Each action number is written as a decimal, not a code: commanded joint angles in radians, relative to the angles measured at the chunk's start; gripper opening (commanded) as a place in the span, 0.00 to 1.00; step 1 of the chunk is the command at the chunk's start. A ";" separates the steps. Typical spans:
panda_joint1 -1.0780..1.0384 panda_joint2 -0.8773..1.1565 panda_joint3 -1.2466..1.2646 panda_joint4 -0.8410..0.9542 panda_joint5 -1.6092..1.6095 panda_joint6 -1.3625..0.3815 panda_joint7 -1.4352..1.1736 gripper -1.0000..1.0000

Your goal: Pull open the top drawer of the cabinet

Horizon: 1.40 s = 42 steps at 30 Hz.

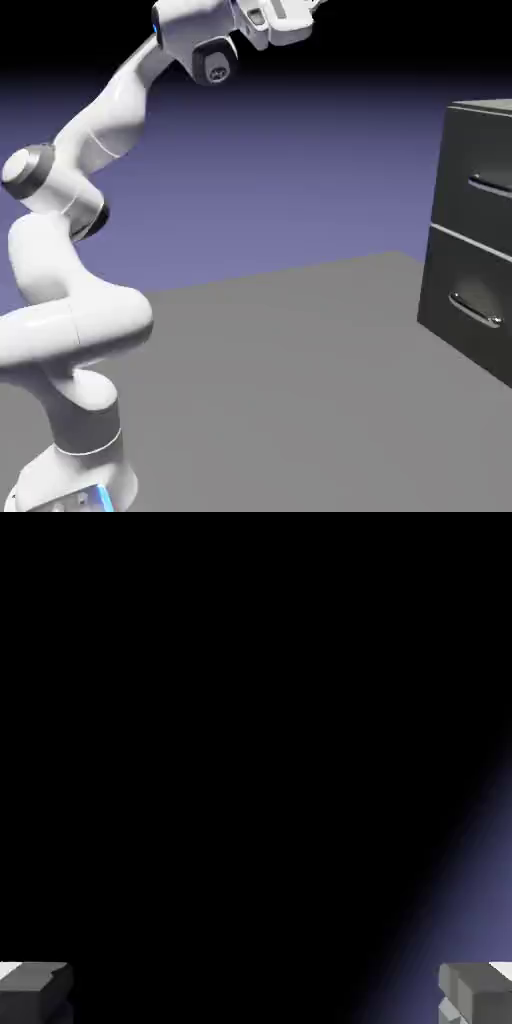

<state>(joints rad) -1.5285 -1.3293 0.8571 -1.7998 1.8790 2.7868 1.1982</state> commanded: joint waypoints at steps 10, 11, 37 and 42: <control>-0.357 -0.176 0.198 0.234 0.435 -0.058 0.106 0.50; -0.392 -0.193 0.218 0.257 0.478 -0.064 0.116 0.50; -0.945 -0.326 0.368 0.841 0.798 0.020 0.354 0.00; -0.842 -0.356 0.369 0.660 0.851 -0.052 0.295 0.00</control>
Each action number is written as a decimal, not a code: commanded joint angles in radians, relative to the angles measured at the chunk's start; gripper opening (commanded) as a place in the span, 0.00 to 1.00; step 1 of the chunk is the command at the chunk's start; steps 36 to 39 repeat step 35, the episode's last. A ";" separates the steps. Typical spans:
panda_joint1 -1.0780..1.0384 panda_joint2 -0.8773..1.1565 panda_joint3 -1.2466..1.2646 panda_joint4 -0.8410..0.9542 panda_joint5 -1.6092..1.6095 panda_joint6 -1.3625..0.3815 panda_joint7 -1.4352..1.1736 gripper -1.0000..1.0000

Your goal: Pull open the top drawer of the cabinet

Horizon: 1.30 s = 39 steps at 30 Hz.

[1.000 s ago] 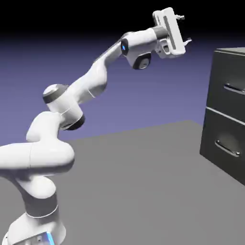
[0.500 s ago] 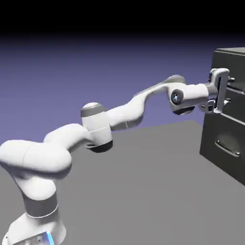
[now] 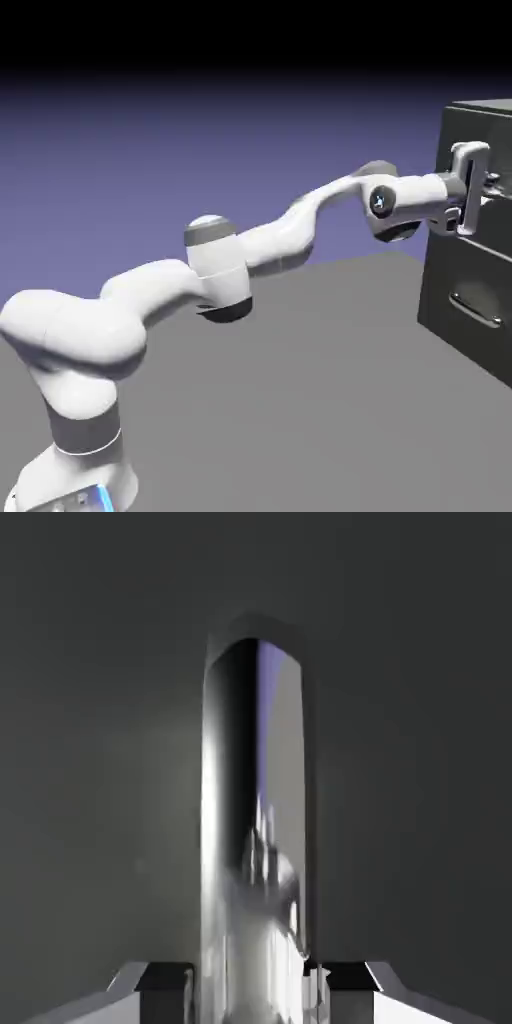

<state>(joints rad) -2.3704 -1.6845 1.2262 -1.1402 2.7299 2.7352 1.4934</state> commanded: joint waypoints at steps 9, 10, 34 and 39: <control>0.190 -0.052 0.010 -0.326 0.052 -0.130 -0.069 0.00; 0.212 -0.058 0.012 -0.362 0.056 -0.144 -0.075 0.00; 0.734 -0.021 0.086 -1.073 0.040 -0.340 -0.277 1.00; 0.763 -0.024 0.084 -1.109 0.034 -0.347 -0.279 1.00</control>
